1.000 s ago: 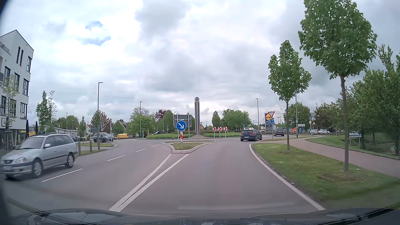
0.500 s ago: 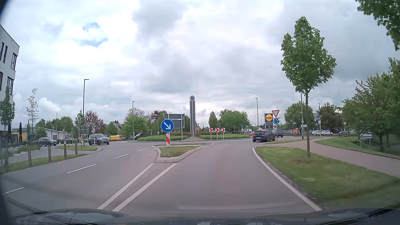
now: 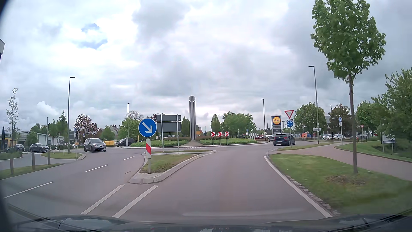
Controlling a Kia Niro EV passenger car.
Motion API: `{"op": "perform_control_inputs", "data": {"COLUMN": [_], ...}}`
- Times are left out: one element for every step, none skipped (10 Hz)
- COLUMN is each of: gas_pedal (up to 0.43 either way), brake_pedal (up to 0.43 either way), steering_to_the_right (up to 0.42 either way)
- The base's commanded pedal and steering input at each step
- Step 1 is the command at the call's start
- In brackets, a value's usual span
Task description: Follow the waypoints while adhering to traffic rules and regulations
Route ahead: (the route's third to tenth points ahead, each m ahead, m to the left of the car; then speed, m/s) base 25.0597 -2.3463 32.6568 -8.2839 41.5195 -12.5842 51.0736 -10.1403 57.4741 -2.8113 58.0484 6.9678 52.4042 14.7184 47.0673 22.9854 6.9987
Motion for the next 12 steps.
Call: {"op": "perform_control_inputs", "data": {"gas_pedal": [0.0, 0.0, 0.0, 0.0, 0.0, 0.0, 0.0, 0.0, 0.0, 0.0, 0.0, 0.0], "brake_pedal": [0.012, 0.006, 0.012, 0.012, 0.012, 0.012, 0.012, 0.012, 0.012, 0.012, 0.012, 0.012], "steering_to_the_right": [0.018, 0.018, 0.018, 0.018, 0.018, 0.018, 0.018, 0.018, 0.021, 0.024, 0.028, 0.031]}}
